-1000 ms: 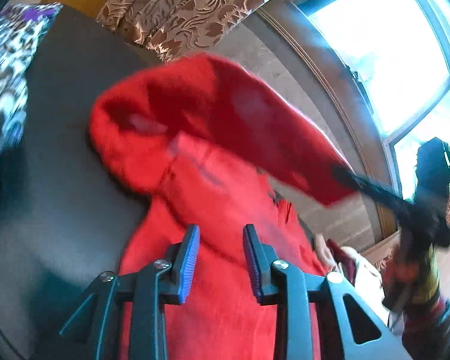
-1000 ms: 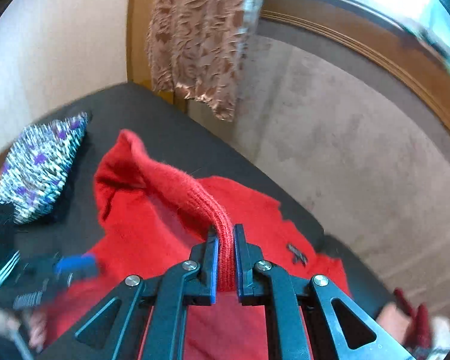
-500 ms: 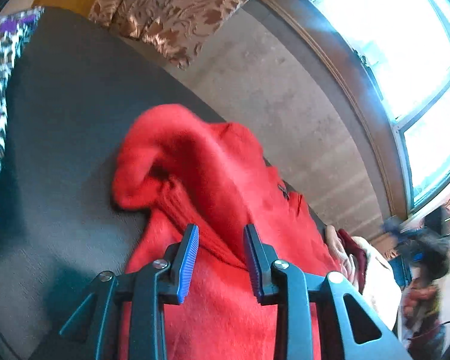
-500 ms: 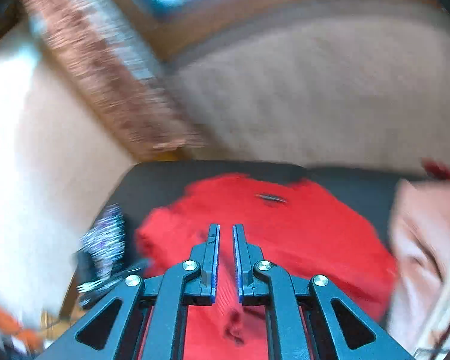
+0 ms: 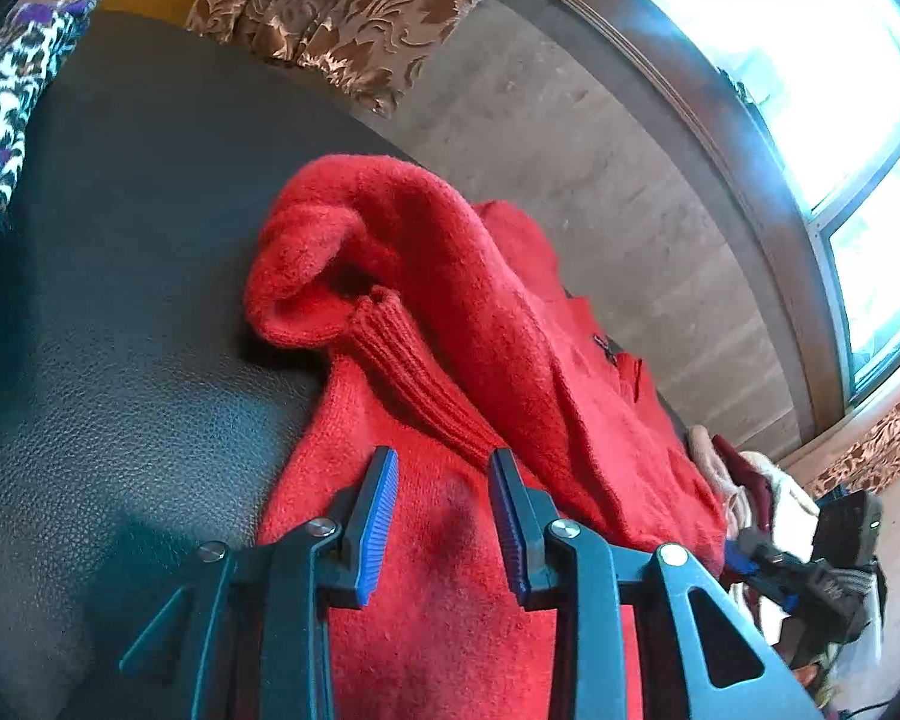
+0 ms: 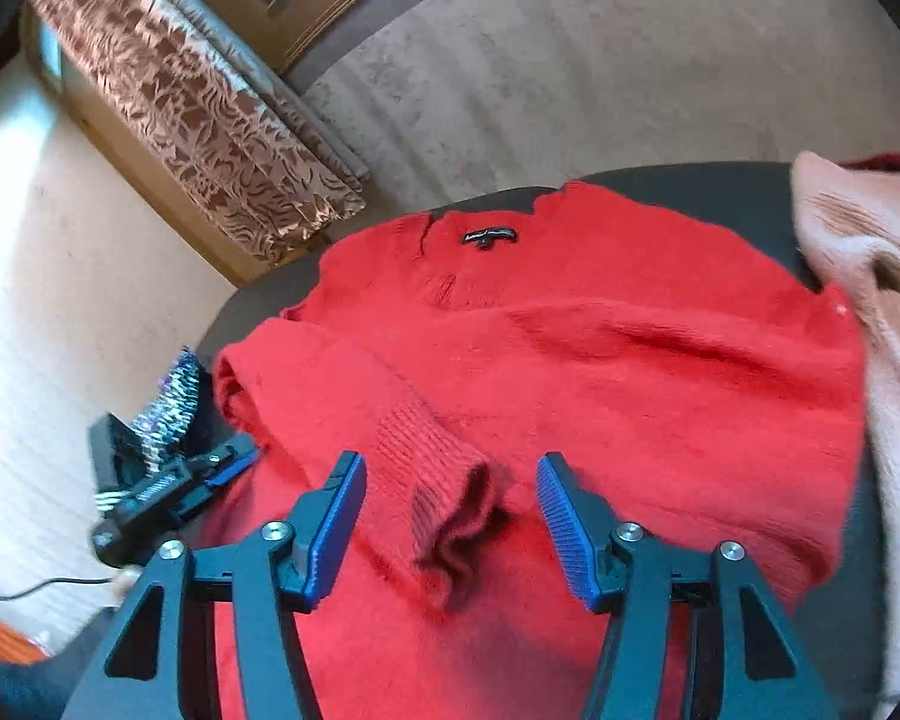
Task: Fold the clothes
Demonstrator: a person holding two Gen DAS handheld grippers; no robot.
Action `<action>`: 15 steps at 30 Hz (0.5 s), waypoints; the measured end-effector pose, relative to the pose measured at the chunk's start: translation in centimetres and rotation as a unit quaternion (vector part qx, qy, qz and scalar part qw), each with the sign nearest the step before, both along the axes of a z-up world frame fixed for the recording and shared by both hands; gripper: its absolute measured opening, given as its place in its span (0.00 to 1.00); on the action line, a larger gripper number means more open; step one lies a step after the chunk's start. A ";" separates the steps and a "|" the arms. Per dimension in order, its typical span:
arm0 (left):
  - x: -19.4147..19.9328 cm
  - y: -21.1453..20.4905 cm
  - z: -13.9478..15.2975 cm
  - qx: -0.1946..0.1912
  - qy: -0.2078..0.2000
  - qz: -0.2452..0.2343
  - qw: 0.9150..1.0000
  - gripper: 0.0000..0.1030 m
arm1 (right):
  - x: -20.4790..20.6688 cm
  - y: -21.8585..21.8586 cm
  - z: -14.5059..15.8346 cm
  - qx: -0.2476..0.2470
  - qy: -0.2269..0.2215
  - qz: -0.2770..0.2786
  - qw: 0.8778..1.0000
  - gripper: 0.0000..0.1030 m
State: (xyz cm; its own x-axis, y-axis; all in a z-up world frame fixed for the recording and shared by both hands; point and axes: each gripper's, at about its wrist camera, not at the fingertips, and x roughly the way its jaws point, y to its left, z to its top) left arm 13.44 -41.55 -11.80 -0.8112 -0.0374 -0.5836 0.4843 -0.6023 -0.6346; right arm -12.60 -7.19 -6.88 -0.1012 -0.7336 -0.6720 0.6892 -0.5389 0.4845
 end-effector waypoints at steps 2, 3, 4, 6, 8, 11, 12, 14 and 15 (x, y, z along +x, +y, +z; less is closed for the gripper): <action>0.5 -0.1 -0.2 0.005 0.007 0.001 1.000 0.30 | 0.7 -1.1 -0.5 0.020 0.019 0.007 1.000 0.62; 0.6 -0.2 -0.3 0.006 0.009 0.001 1.000 0.30 | 1.4 -1.7 -0.5 0.034 0.035 0.015 0.999 0.58; 0.6 -0.2 -0.4 0.006 0.010 0.002 1.000 0.30 | 2.0 -2.3 -0.5 0.047 0.052 0.023 0.997 0.53; 0.6 -0.2 -0.3 0.003 0.009 0.002 1.000 0.30 | 3.3 -3.4 -0.6 0.074 0.086 0.040 0.993 0.24; 0.6 -0.3 -0.4 0.005 0.011 0.002 1.000 0.30 | 4.7 -4.5 -0.5 0.116 0.131 0.056 0.983 0.19; 0.9 -0.4 -0.4 0.008 0.014 0.003 1.000 0.30 | 4.9 -4.9 1.7 0.109 0.145 0.055 0.982 0.14; 0.9 -0.4 -0.4 0.008 0.014 0.004 1.000 0.30 | 4.6 -4.6 2.9 0.093 0.141 0.050 0.984 0.14; 1.0 -0.5 -0.3 0.008 0.012 0.003 1.000 0.30 | 3.9 -4.2 6.0 0.047 0.129 0.041 0.990 0.14; 1.0 -0.5 -0.2 0.006 0.008 0.003 1.000 0.30 | 3.5 -3.8 7.8 0.021 0.125 0.037 0.991 0.14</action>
